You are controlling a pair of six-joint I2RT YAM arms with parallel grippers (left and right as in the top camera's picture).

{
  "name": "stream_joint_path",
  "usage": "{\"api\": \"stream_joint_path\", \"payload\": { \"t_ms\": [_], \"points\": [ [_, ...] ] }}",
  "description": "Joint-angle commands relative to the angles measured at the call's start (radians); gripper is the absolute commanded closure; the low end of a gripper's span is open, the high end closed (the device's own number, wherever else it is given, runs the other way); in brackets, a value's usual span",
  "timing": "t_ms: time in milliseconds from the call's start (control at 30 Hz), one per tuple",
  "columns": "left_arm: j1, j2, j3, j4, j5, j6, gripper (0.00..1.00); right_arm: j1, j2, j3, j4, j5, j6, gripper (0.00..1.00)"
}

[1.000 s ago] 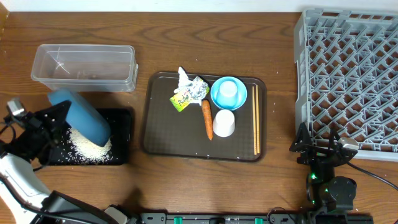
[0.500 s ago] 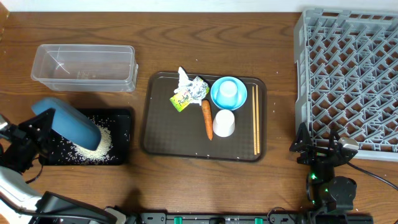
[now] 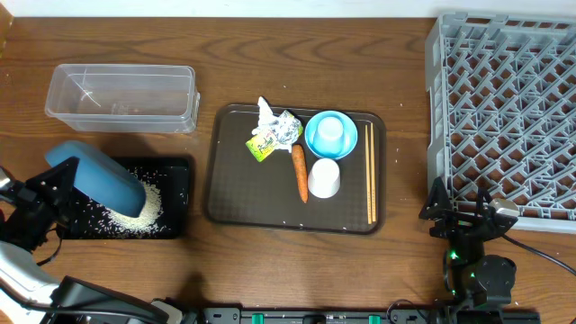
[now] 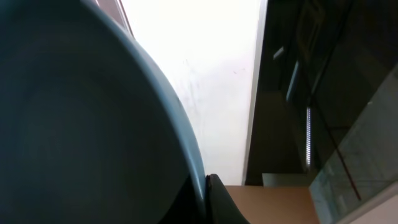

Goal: Sort waste into correct bins and load items into the dishwasher rack
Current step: 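Tilt the blue plate to pour rice onto the black tray, then carry the empty blue plate back onto the brown tray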

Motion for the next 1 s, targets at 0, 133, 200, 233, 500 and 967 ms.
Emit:
{"api": "stream_joint_path", "payload": {
  "t_ms": [0,133,200,233,500,967],
  "points": [
    [-0.003,-0.002,0.002,-0.029,0.038,0.018,0.94,0.008,-0.005,-0.002,-0.004,0.007,0.005,0.01],
    [-0.029,-0.035,0.002,-0.039,0.038,0.032,0.94,0.008,-0.005,-0.002,-0.004,0.007,0.005,0.01],
    [-0.053,-0.069,0.002,-0.040,0.037,0.034,0.94,0.008,-0.005,-0.002,-0.004,0.007,0.005,0.01],
    [-0.072,-0.095,0.002,-0.040,0.037,0.045,0.94,0.008,-0.005,-0.002,-0.004,0.007,0.005,0.01],
    [-0.350,-0.342,0.002,-0.044,-0.227,0.021,0.94,0.008,-0.005,-0.002,-0.004,0.007,0.005,0.01],
    [-1.211,-0.490,0.002,-0.013,-1.002,-0.018,0.94,0.008,-0.005,-0.002,-0.004,0.007,0.005,0.01]
  ]
}}
